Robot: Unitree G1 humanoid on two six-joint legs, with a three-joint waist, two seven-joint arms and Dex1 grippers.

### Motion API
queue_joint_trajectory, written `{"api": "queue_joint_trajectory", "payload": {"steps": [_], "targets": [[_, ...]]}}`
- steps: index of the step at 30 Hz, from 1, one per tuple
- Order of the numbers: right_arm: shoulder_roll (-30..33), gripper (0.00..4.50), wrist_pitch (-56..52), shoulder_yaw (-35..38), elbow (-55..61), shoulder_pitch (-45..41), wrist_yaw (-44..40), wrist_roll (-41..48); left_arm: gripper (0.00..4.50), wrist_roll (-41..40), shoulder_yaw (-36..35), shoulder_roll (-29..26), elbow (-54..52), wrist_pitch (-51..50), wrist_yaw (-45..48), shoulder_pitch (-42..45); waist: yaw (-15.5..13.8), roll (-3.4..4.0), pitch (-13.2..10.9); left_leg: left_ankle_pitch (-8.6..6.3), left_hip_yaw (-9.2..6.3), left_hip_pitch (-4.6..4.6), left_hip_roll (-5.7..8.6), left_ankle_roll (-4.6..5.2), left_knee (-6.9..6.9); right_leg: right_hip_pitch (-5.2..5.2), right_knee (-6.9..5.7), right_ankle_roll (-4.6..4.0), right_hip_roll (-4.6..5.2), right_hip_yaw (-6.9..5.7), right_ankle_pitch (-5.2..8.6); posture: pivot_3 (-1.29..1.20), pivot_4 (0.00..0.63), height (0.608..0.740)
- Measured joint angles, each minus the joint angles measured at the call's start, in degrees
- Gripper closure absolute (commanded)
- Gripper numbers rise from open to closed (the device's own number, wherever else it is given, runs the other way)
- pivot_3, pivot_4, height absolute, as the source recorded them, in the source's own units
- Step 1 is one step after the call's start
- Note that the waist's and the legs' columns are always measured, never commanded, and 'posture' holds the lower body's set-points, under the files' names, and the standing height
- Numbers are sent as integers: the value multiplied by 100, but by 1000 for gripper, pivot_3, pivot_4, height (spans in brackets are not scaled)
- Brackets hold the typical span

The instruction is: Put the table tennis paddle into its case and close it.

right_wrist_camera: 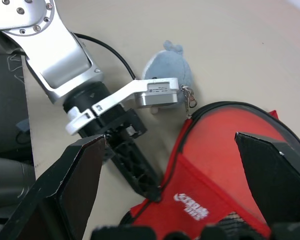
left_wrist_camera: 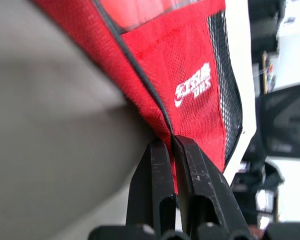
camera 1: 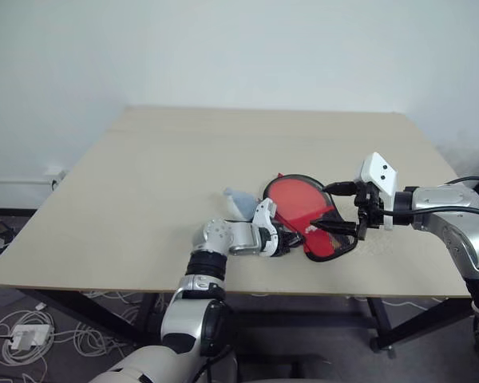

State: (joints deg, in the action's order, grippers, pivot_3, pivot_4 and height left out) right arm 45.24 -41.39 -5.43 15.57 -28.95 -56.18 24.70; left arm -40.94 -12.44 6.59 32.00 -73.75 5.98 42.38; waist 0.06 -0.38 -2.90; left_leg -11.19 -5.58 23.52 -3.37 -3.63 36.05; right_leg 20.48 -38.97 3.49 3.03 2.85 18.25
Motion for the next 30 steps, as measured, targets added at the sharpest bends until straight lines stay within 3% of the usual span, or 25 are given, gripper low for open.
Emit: {"api": "queue_joint_trajectory", "payload": {"steps": [8, 14, 19, 25, 30], "targets": [[-83, 0, 1, -4, 6, -9, 15, -2, 4481, -169, -105, -138, -1254, -1517, 12, -475, -1, -3, -6, 3, 1, 12, 0, -6, -18, 7, 21, 3, 0, 3, 2, 0, 0, 684], [-121, 0, 5, -19, 7, -11, 2, -5, 4481, -896, 45, -433, -1942, -1739, -277, -1032, 5, -3, -8, 0, 1, 9, -1, 0, -16, 7, 17, 7, 0, 3, 4, 0, 0, 684], [-162, 0, 24, -59, 2, -19, -21, -10, 4481, -1934, 421, -943, -2420, -1775, -713, -1480, 76, -4, -8, 0, 0, 6, -1, 1, -9, 5, 11, 2, 0, 3, 0, 0, 0, 684], [-140, 0, 103, -137, -27, -27, -188, -16, 4481, -3537, 1100, -2000, -2871, -1800, -1209, -1877, 129, -3, -9, 0, -1, 6, -2, 1, -11, 7, 9, 2, 0, 6, -1, 0, 0, 684], [152, 0, 322, -198, -53, 55, -574, -60, 4481, -4367, 1332, -2514, -2891, -1826, -1580, -1902, 104, -4, -10, -1, -1, 7, -2, 1, -3, 3, 9, 2, 0, 4, -1, 0, 0, 684]]}}
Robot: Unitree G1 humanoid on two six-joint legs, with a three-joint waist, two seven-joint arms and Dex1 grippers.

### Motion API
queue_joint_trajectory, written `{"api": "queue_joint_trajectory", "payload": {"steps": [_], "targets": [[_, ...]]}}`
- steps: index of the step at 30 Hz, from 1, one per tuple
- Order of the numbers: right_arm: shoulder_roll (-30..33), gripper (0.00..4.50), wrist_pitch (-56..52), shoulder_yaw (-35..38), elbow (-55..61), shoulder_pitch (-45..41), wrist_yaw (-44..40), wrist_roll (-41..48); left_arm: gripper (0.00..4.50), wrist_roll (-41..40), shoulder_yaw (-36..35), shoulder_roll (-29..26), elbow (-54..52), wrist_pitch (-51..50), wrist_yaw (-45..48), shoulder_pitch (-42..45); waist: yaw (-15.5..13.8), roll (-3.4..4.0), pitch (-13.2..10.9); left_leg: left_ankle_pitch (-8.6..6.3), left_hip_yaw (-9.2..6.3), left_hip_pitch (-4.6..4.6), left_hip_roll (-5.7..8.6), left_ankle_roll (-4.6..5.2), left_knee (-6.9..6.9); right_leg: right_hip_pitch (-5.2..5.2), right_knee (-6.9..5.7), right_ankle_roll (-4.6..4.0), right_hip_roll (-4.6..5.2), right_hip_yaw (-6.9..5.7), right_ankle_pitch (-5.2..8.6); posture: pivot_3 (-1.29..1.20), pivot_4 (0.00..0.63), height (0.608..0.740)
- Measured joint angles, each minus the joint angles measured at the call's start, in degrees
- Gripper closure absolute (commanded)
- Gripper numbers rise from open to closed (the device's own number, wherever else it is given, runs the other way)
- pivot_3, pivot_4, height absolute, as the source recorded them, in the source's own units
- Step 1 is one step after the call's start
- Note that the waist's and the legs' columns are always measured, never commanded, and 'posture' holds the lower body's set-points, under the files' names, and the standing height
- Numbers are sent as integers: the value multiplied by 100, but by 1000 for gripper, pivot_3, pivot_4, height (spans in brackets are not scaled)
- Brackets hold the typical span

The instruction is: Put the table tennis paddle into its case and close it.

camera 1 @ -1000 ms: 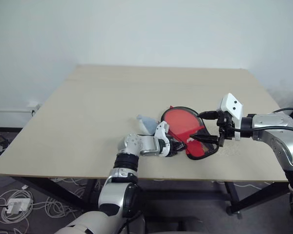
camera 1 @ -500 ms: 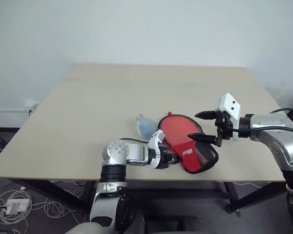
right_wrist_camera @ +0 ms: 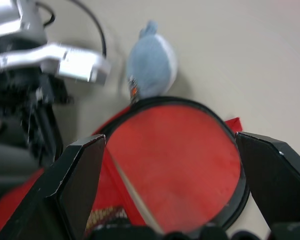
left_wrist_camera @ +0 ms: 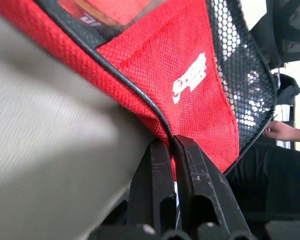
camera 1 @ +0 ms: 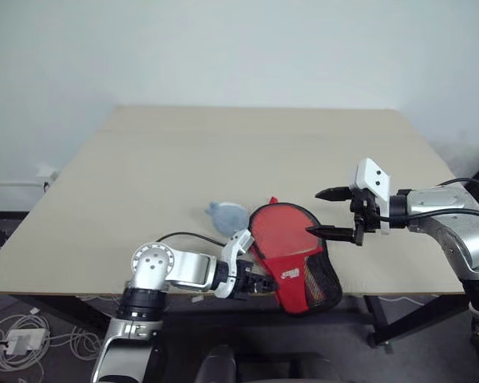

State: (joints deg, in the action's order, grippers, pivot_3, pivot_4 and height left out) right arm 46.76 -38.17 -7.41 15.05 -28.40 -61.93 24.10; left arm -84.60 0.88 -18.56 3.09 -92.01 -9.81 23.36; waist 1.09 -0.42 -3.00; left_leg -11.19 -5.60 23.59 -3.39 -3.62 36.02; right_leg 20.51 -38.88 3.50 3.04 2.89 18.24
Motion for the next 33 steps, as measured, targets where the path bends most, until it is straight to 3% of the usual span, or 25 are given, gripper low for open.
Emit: {"api": "queue_joint_trajectory", "payload": {"steps": [16, 33], "targets": [[252, 0, 521, -82, -177, 131, -828, -188, 4481, -1301, 783, -1072, -262, 343, -359, -158, 4, 1, 0, 0, 1, 0, 0, 0, -3, 2, 0, -1, 0, 1, 0, 0, 0, 684], [248, 0, 536, -107, -115, 196, -841, -213, 4481, -1216, 1244, -1534, -645, 659, 35, -159, 3, 1, 0, 0, 3, 0, 0, 0, -2, 3, 0, -1, 0, 2, 0, 0, 0, 684]]}}
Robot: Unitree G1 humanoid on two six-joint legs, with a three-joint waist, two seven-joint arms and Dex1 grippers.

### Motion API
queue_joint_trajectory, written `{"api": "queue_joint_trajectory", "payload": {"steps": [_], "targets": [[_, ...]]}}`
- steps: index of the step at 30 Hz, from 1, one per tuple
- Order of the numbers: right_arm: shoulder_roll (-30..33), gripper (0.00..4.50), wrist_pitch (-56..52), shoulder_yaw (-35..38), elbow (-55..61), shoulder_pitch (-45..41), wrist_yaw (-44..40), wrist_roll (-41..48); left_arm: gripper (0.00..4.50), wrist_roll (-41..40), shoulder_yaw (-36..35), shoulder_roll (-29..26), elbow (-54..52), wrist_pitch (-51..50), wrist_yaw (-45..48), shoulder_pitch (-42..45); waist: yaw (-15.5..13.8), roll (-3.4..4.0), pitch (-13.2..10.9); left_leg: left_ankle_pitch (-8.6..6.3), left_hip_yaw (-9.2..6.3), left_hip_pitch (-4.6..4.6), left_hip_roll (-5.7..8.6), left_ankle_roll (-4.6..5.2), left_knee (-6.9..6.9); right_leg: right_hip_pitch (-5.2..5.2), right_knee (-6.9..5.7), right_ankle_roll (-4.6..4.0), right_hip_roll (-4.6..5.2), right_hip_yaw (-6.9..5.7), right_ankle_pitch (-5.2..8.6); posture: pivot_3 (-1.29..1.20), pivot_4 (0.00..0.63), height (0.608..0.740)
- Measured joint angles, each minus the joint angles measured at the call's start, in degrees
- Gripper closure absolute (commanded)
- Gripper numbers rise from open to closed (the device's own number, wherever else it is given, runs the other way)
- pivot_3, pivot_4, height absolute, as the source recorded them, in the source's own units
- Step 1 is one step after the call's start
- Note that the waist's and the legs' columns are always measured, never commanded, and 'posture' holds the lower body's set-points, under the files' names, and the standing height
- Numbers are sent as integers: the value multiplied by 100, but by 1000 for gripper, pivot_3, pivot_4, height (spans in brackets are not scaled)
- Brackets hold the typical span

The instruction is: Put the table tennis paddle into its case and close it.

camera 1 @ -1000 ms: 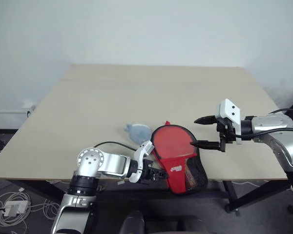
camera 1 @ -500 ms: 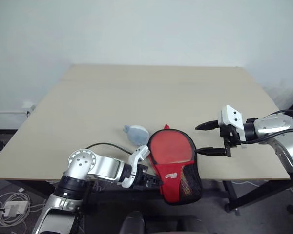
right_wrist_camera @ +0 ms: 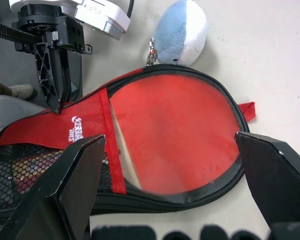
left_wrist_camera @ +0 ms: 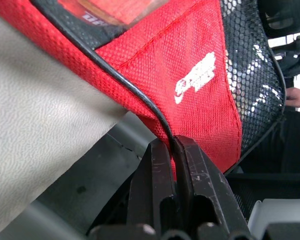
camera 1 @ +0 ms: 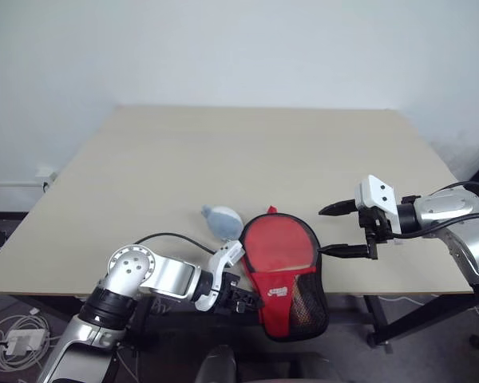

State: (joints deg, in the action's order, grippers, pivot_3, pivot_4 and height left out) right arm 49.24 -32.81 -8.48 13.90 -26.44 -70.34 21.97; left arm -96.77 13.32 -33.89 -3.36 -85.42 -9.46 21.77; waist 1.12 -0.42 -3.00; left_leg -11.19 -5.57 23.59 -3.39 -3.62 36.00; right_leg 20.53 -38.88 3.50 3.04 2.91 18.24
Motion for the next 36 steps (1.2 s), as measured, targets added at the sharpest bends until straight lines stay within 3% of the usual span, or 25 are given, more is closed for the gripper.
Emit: {"api": "queue_joint_trajectory", "payload": {"steps": [4, 7, 18, 22, 27, 31, 36], "targets": [[-26, 0, 0, -5, 0, 0, 13, -7, 4481, 120, 14, -3, -54, 16, 113, 6, 0, 0, 0, 0, 0, 0, 0, 0, 0, 0, 0, 0, 0, 0, 0, 0, 0, 684], [-52, 0, -1, -39, 0, 0, 16, -12, 3798, 166, 14, -30, -54, 0, 238, 59, 0, 0, 0, 0, 0, 0, 0, 0, 0, 0, 0, 0, 0, 0, 0, 0, 0, 684], [-87, 0, -8, -118, 0, -4, 24, -12, 25, -64, -66, -791, -443, 15, 499, 159, 0, 0, -1, 0, 0, 0, 0, 0, 1, 0, 0, 0, 0, 0, 0, 0, 0, 684], [-247, 0, -83, -124, 0, -14, 129, -1, 25, 2, -450, -1150, -912, 167, 1044, 490, -5, -4, -5, 0, 0, 1, -1, 0, 1, -1, 0, 0, 0, -2, 0, 0, 0, 684], [-648, 1219, -227, -165, -25, -206, 482, -19, 0, 1099, -1020, -1517, -1498, 903, 2367, 1007, 9, 3, -9, 1, 7, -1, -1, -1, -6, 4, 0, -1, 0, 2, 0, 0, 0, 684], [-1053, 2727, -308, -241, -126, -258, 875, -76, 0, 2685, -1147, -1744, -1383, 2147, 3538, 960, 11, 4, -13, 1, 8, -2, -4, -1, -8, 5, 0, -1, -1, 1, 0, 0, 0, 684], [-1607, 4481, -551, -377, -166, -287, 1436, -180, 0, 4073, -1195, -1811, -670, 3236, 4399, 675, 14, 7, -16, 1, 11, -1, -7, 0, -7, 7, -2, 0, -2, 1, 0, 0, 0, 684]]}}
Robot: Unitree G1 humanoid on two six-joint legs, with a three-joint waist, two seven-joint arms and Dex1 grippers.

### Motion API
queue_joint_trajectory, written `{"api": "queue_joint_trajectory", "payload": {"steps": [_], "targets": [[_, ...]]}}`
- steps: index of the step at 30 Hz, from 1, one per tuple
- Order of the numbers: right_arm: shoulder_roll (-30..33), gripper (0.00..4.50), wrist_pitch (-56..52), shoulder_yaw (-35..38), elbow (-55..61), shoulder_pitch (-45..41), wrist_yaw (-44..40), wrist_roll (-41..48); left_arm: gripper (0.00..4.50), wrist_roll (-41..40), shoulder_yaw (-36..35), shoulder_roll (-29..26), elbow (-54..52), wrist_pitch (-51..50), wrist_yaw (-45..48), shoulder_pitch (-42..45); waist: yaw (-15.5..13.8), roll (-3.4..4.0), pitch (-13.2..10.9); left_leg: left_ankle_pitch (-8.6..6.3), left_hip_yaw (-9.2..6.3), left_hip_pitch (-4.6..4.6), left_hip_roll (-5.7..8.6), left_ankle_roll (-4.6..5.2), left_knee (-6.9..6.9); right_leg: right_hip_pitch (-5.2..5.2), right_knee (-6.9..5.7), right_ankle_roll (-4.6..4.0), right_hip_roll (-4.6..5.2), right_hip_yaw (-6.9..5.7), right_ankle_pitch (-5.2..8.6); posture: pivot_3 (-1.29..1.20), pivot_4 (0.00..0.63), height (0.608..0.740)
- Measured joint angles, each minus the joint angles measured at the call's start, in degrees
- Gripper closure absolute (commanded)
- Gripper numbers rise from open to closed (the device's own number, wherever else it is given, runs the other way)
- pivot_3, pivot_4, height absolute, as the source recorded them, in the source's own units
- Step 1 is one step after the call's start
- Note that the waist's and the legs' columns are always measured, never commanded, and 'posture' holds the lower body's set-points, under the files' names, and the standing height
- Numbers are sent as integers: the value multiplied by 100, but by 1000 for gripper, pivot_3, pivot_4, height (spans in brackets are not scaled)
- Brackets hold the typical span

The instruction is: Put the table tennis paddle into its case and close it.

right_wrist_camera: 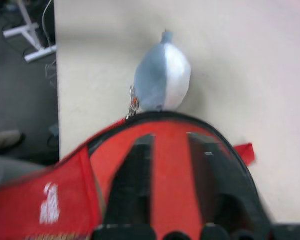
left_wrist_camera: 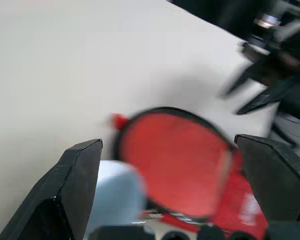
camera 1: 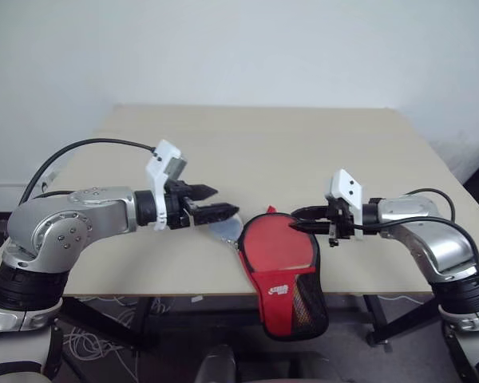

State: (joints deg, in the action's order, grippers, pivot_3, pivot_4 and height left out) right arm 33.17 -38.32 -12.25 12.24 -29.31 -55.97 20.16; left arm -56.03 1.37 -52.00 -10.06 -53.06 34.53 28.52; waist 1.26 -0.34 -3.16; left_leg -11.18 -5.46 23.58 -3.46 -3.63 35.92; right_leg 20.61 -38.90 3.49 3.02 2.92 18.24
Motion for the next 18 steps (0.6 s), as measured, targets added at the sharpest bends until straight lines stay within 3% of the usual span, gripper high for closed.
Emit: {"api": "queue_joint_trajectory", "payload": {"steps": [11, 18], "targets": [[-1051, 4481, -107, -253, -506, 84, 1120, -332, 0, 1113, -310, 1020, 979, 877, 426, -443, -13, -1, -9, 1, -1, 3, -1, 1, 2, 3, -10, 0, 0, 1, 0, 0, 0, 684], [-1269, 4481, 99, -337, -964, 255, 1340, -527, 0, 1579, -284, 1499, 1391, 984, 565, -548, -12, -2, -10, 1, -1, 4, -1, 2, 5, 8, -20, 0, -2, 2, 0, 0, 0, 684]]}}
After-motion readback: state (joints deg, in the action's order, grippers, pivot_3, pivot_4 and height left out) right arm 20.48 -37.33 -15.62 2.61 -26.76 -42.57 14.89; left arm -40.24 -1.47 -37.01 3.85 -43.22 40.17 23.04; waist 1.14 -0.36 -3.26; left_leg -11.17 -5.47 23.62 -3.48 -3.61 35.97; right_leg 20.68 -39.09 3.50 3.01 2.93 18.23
